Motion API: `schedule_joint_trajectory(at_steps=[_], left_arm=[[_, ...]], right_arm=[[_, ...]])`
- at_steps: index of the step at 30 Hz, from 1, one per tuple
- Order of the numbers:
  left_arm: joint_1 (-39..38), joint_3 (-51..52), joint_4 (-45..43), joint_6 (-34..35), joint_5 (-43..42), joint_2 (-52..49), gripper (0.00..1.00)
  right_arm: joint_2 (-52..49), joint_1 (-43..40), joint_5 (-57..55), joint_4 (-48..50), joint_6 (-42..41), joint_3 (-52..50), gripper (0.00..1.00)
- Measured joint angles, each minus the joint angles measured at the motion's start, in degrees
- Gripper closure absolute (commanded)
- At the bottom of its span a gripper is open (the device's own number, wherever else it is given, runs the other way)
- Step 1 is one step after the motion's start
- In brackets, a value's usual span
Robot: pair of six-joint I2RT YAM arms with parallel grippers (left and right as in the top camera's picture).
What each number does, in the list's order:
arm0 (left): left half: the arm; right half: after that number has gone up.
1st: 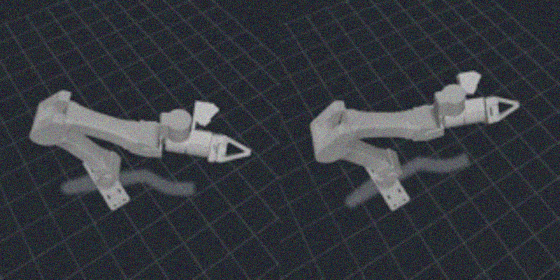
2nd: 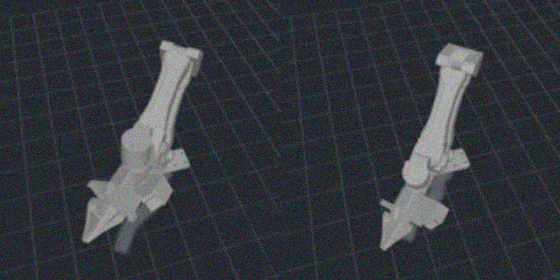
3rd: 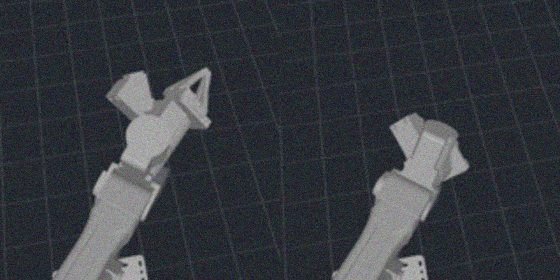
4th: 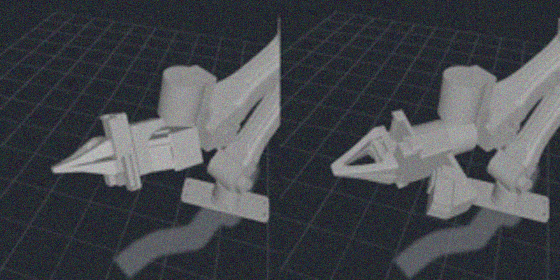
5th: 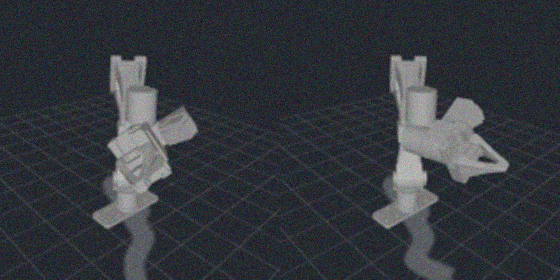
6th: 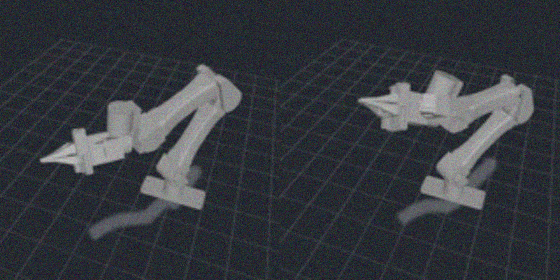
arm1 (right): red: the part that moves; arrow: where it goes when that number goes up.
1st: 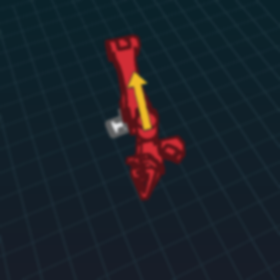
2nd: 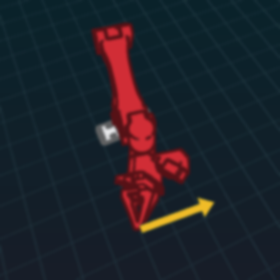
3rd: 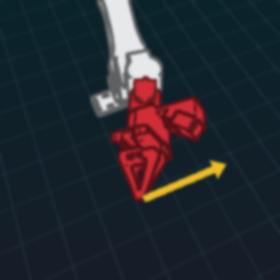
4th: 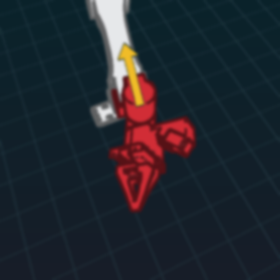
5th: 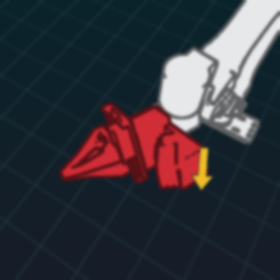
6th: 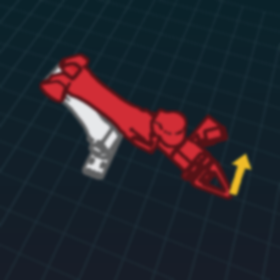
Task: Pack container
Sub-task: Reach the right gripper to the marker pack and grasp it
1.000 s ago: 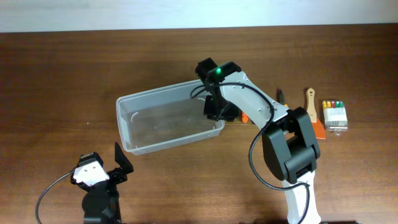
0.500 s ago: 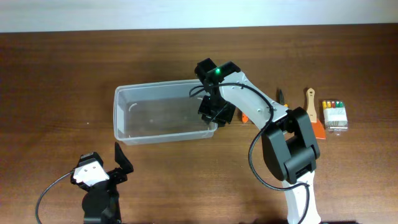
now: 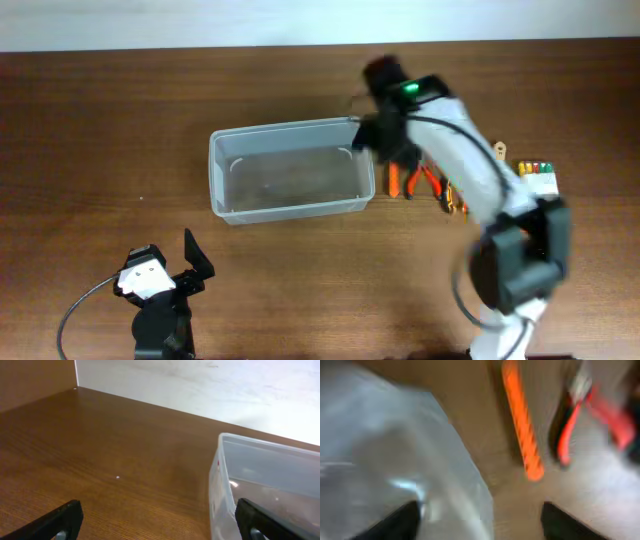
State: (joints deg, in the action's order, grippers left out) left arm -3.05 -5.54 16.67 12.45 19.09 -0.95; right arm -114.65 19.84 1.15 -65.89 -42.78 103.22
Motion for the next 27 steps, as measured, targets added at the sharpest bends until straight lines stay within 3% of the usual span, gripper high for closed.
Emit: schedule_joint_trajectory(at_steps=[5, 9, 13, 18, 21, 23, 27], left_arm=[[0.0, 0.0, 0.0, 0.0, 0.02, 0.0, 0.01], [0.0, 0.0, 0.0, 0.0, 0.02, 0.0, 0.01], [0.0, 0.0, 0.0, 0.0, 0.02, 0.0, 0.01], [0.0, 0.0, 0.0, 0.0, 0.0, 0.0, 0.01], [0.0, 0.0, 0.0, 0.0, 0.0, 0.0, 0.01], [0.0, 0.0, 0.0, 0.0, 0.02, 0.0, 0.01], [0.0, 0.0, 0.0, 0.0, 0.02, 0.0, 0.01]], right_arm=[[13.55, -1.4, -1.79, -0.37, 7.32, 1.29, 0.16], [13.03, -3.37, -6.47, -0.59, 9.42, 1.49, 0.01], [12.17, -12.87, -12.28, 1.07, 14.53, 2.38, 0.01], [9.51, -34.07, -16.72, 3.1, 27.04, 2.78, 0.01], [5.64, -41.51, -11.37, 3.17, 32.26, 2.8, 0.01], [1.07, -46.14, -3.93, 3.26, 40.09, 2.73, 0.01], [-6.23, -47.74, 2.67, 3.56, 48.63, 2.73, 0.01]])
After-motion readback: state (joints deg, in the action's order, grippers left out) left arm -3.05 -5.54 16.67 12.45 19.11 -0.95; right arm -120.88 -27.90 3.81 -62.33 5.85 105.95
